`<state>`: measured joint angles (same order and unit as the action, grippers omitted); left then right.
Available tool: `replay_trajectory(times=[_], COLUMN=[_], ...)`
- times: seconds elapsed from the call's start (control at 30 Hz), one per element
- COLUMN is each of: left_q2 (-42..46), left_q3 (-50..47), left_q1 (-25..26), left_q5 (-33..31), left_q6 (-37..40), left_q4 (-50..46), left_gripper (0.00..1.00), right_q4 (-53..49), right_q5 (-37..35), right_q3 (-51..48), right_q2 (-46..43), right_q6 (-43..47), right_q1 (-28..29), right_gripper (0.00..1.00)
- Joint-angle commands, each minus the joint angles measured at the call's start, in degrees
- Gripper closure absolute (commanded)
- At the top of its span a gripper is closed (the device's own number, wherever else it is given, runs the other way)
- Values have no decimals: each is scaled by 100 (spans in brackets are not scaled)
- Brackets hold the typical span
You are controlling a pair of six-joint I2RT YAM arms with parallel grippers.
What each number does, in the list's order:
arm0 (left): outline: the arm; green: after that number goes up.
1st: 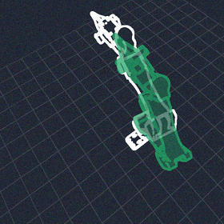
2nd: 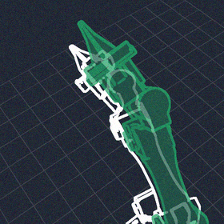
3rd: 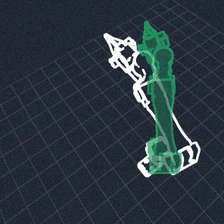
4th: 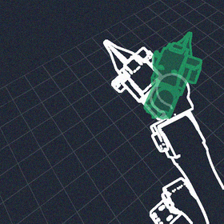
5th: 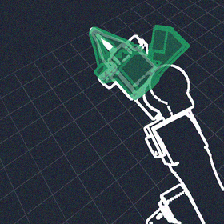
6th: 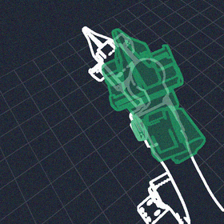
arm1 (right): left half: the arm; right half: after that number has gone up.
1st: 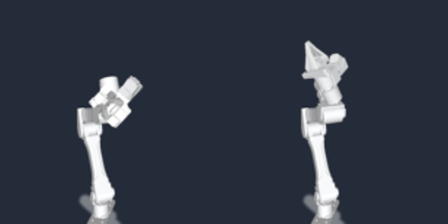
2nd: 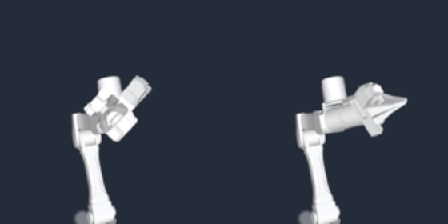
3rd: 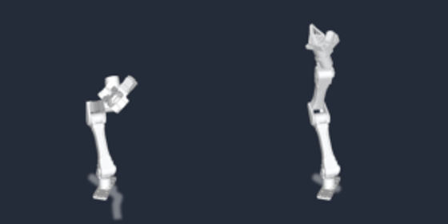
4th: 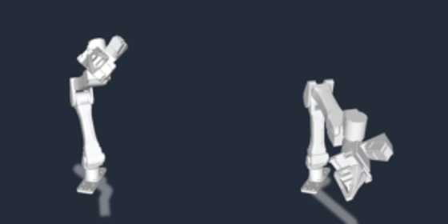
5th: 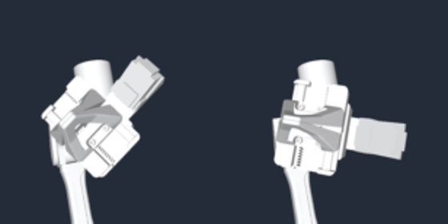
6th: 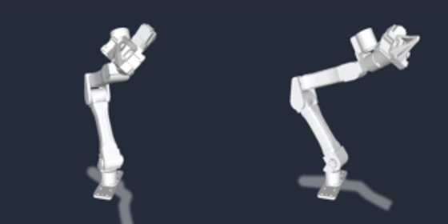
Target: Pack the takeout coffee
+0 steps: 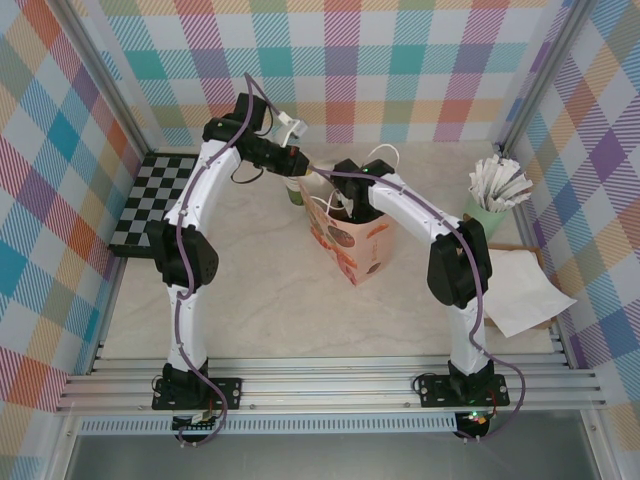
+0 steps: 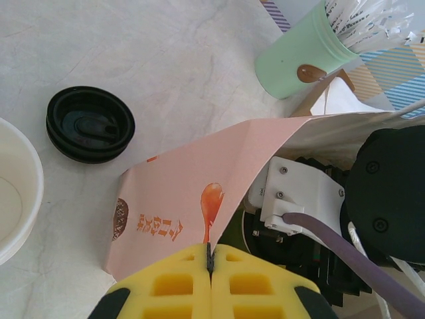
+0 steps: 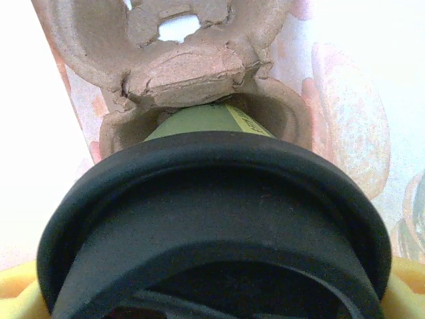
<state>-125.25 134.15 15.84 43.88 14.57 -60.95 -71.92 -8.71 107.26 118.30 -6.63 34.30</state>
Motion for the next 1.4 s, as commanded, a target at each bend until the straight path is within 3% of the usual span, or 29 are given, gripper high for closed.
replay_trajectory(times=[0.0, 1.37], left_q2=[-113, -134], left_q3=[155, 145], left_q1=[-32, -36], left_q5=[-105, -29], left_q6=[-16, -286], left_q4=[12, 154], left_gripper=[100, 100], right_q4=[-37, 139], right_q5=[71, 70], right_q3=[-216, -746], right_q2=[97, 289], right_q6=[35, 39], right_q1=[-47, -64], right_gripper=[94, 95])
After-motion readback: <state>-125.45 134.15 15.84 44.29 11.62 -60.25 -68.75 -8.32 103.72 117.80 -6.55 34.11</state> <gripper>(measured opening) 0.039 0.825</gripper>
